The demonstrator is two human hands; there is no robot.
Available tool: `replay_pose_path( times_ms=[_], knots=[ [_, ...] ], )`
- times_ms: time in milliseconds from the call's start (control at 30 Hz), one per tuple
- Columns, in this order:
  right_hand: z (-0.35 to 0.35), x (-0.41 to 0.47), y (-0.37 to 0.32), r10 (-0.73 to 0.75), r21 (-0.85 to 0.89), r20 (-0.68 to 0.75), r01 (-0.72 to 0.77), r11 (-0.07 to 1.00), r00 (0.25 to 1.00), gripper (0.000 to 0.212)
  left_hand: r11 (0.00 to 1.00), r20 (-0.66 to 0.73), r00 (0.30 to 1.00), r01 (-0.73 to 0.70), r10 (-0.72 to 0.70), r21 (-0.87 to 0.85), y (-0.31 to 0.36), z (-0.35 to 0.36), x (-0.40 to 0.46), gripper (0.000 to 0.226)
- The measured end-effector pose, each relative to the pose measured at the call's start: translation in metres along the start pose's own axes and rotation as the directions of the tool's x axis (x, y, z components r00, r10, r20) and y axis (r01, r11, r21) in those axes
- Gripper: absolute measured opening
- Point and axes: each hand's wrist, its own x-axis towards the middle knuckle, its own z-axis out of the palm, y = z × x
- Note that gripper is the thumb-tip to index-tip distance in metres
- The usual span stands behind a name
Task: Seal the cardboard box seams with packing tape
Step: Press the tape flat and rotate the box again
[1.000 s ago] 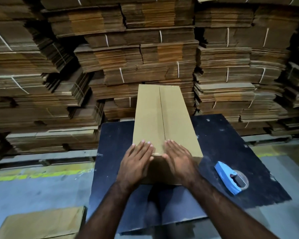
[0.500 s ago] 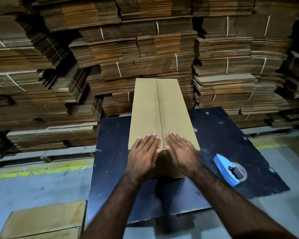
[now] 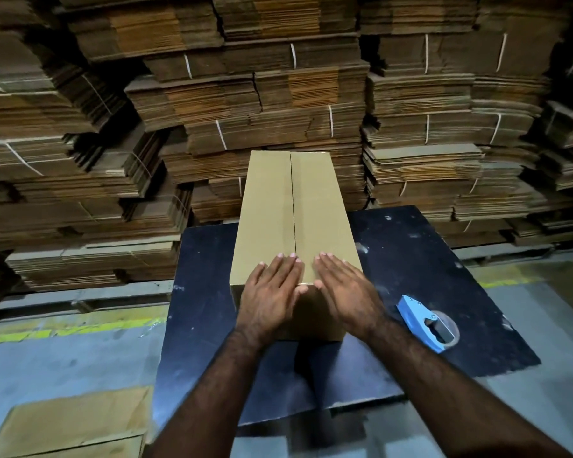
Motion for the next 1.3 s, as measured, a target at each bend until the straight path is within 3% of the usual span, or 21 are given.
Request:
replay_pose_path(
  times_ms=[133,200,367,667,900,1100,1167,1233,1267,1300],
  knots=[
    [0.007,-0.006,0.015,-0.081,-0.128,0.018,0.082,0.988,0.997,0.052,0.998,0.068,0.996,-0.059,0.057,0.034,0.003,-0.002,-0.001,0.055],
    [0.006,-0.012,0.027,-0.098,-0.144,0.022,0.1,0.984,0.995,0.053,0.997,0.118,0.991,-0.073,0.069,0.038,0.0,-0.008,-0.005,0.066],
    [-0.013,-0.015,0.041,-0.079,-0.088,0.028,0.081,0.993,0.996,0.061,0.997,0.086,0.995,0.06,-0.055,-0.057,0.027,-0.012,0.002,0.056],
    [-0.012,-0.032,0.07,-0.108,-0.126,0.036,0.112,0.986,0.993,0.06,0.993,0.175,0.984,0.024,-0.043,0.111,0.04,-0.008,0.006,0.061],
    [-0.017,-0.026,0.082,-0.169,-0.107,0.046,0.173,0.979,0.985,0.064,0.988,0.183,0.975,0.103,-0.123,0.112,0.075,-0.009,0.023,0.058],
    [-0.012,-0.03,0.103,-0.115,-0.045,0.093,0.12,0.992,0.989,0.075,0.982,0.274,0.949,0.12,-0.156,0.144,0.075,-0.009,0.022,0.069],
    [-0.01,-0.039,0.116,-0.084,0.075,0.067,0.079,0.994,0.994,0.083,0.985,0.27,0.949,0.143,-0.165,0.101,0.081,-0.011,0.021,0.072],
    [-0.009,-0.043,0.127,0.051,0.355,0.1,-0.084,0.931,0.994,0.084,0.984,0.235,0.956,0.177,-0.178,0.025,0.096,-0.014,0.026,0.07],
    [-0.01,-0.044,0.13,0.148,0.511,0.153,-0.206,0.834,0.977,0.081,0.984,0.213,0.962,0.177,-0.172,-0.007,0.107,-0.014,0.03,0.068],
    [-0.012,-0.042,0.129,0.237,0.668,0.213,-0.319,0.673,0.948,0.076,0.986,0.192,0.969,0.163,-0.155,-0.027,0.118,-0.011,0.035,0.067]
  ],
)
